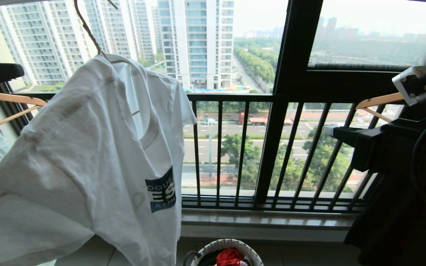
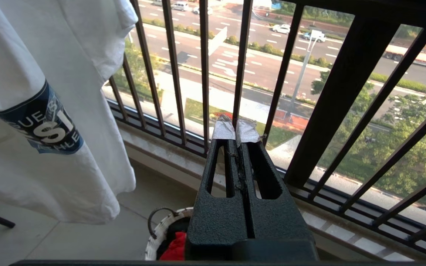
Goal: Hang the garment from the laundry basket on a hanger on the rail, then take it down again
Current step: Hang the clothes rack on the clothesline, then take the clothes off the clothes rack
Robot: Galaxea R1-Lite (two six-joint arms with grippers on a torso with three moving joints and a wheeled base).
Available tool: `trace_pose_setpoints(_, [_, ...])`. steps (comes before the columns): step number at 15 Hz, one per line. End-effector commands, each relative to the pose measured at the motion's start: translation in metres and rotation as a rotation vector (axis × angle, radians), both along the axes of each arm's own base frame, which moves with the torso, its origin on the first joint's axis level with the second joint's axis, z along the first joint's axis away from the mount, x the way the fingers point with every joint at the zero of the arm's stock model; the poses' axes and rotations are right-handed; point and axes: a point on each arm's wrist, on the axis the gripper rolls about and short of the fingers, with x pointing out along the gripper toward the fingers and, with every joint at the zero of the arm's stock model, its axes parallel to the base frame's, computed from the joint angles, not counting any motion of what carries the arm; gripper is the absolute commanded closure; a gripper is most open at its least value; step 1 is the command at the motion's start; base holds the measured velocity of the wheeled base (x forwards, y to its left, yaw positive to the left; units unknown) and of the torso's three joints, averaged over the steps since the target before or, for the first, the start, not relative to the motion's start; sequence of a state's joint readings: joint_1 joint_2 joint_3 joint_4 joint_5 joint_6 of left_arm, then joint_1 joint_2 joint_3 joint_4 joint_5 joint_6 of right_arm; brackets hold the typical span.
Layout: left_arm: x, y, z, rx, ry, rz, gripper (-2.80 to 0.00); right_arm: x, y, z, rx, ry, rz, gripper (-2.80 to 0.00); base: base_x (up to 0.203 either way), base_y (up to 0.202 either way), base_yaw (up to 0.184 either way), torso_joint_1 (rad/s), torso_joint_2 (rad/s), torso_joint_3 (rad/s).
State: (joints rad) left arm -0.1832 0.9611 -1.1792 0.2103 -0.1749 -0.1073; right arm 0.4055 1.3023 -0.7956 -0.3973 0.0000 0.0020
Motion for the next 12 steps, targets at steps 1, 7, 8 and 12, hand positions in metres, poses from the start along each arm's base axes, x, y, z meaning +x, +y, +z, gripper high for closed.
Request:
trace_pose_setpoints(1, [0.002,0.0,0.004,0.0,0.01,-0.002,0.0,-0.001,0.0,-0.007,-0.031,0.006,0.013,0.0,0.0,0.0,0.0,0.0,0.0,0.0])
trace_pose_setpoints(7, [0.004,-0.002,0.006,0.005,0.031,-0.056,0.0,-0.012,-0.005,-0.003,-0.052,-0.032,0.027,0.0,0.0,0.0,0.0,0.0,0.0,0.0])
trace_pose_setpoints(8, [0.003,-0.002,0.006,0.004,0.03,-0.065,0.0,-0.012,-0.005,-0.003,-0.057,-0.033,0.03,0.0,0.0,0.0,0.0,0.105,-0.22,-0.116])
trace_pose_setpoints(12, [0.002,-0.002,0.008,0.002,0.022,-0.065,0.0,-0.011,-0.003,-0.005,-0.079,-0.031,0.051,0.0,0.0,0.0,0.0,0.144,-0.32,-0.162])
